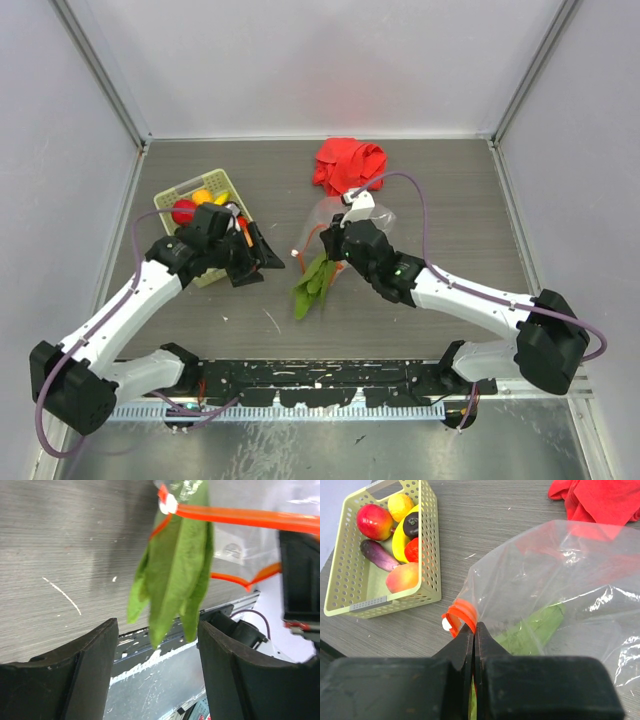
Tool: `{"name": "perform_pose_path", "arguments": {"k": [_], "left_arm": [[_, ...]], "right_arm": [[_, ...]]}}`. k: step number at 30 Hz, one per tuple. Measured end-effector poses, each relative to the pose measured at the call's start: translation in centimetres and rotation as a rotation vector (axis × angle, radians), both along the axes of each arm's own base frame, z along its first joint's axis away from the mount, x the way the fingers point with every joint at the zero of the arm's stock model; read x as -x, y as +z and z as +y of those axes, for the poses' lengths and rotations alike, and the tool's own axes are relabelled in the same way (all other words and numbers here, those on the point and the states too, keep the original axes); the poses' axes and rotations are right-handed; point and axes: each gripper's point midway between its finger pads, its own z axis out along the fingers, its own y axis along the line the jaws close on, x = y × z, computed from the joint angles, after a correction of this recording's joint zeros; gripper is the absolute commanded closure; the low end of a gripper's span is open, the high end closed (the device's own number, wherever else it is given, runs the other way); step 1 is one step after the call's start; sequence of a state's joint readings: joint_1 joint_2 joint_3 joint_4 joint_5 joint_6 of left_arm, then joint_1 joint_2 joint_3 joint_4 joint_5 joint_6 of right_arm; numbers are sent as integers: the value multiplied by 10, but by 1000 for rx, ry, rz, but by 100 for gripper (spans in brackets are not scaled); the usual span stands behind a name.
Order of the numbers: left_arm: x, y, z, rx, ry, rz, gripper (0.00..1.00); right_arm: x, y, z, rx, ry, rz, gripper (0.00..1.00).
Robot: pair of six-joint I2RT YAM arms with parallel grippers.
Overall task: Place the food in the zip-top bag and seal the zipper
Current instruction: Place the fake vegetable in the zipper food storage bag.
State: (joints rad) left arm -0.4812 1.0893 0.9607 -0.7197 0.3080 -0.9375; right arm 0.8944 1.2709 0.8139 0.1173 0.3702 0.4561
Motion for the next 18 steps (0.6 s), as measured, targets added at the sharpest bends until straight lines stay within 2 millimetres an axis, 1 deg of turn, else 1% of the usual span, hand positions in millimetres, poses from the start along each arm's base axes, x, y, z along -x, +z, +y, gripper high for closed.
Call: {"name": "perform_pose_path", "arguments": {"k": [3, 4, 9, 13, 18], "left_arm": [[3, -21, 4, -24, 23, 42, 35], [3, -25, 5, -31, 28, 49, 36], [-9, -27, 5, -46, 51, 18, 40], [-19, -30, -1, -30, 58, 5, 41], [-21, -40, -9, -26, 61, -17, 43]], "right_arm": [[1, 0, 2, -15, 11, 12, 100], [1, 0, 3, -21, 15, 15, 99], [4, 0, 6, -36, 30, 29, 100], [6, 3, 7, -55, 36, 35, 99], [9, 11, 10, -85, 52, 39, 99]]}}
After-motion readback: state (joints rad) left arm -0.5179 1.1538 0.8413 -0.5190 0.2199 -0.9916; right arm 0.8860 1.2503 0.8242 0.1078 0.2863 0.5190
